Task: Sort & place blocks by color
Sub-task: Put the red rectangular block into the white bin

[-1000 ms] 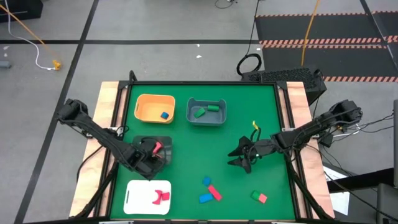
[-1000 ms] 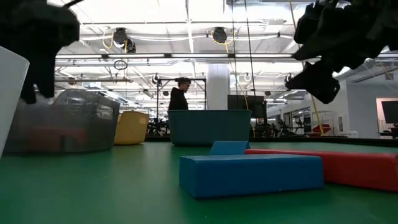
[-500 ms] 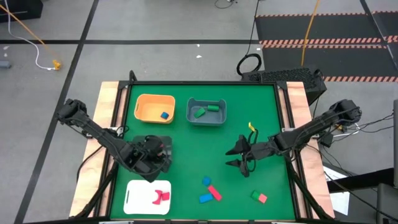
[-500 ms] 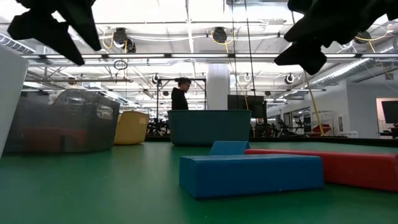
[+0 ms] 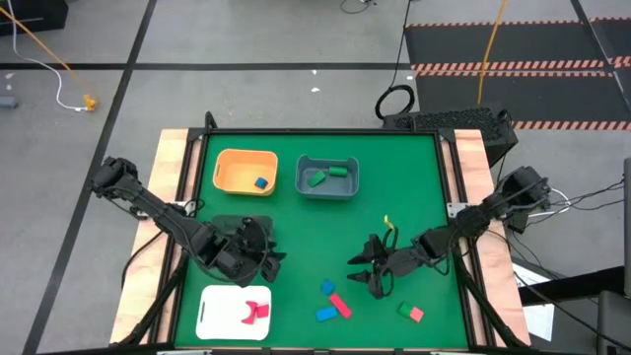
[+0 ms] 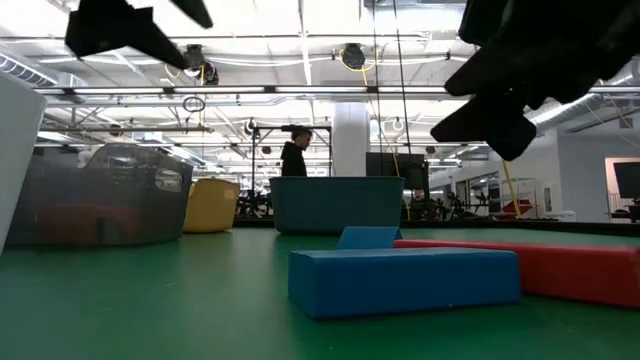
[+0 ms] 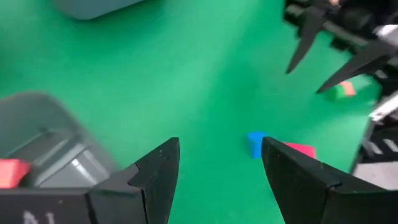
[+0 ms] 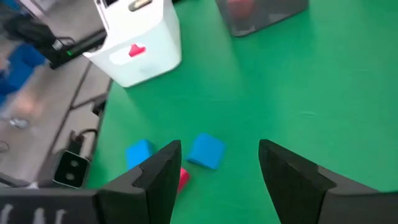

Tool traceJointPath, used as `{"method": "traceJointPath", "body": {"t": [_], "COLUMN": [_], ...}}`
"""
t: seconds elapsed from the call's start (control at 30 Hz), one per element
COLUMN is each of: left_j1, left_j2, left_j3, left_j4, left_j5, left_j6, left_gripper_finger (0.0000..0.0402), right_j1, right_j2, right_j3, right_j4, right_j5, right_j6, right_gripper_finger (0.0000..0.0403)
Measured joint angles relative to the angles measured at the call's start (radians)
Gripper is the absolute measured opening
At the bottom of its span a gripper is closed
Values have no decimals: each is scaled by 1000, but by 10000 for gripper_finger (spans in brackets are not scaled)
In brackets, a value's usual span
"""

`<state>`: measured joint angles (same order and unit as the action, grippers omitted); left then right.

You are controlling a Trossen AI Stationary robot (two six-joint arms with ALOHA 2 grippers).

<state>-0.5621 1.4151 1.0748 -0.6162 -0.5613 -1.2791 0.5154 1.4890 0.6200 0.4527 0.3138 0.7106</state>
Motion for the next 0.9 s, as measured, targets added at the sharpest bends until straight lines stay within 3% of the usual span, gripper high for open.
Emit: {"method": "traceJointPath", "body": {"t": [0.23, 0.47, 0.67, 0.9], "left_j1": [-13, -52, -104, -152], "left_j2": [0, 0, 0, 0], "left_j3": [0, 0, 0, 0], "left_j4": [77, 78, 80, 89], "left_j5": [21, 38, 38, 39], "left_j6": [92, 134, 148, 149], "left_gripper_finger": [227, 227, 227, 227], "right_j1": [116, 182, 209, 244], "right_j2": [123, 248, 338, 386], "right_j3": [126, 308, 421, 493], "right_j4": [4, -184, -350, -413], "right_j5": [154, 319, 337, 284], "right_j6": [20, 39, 148, 253], "right_gripper_finger": [206, 206, 206, 206]}}
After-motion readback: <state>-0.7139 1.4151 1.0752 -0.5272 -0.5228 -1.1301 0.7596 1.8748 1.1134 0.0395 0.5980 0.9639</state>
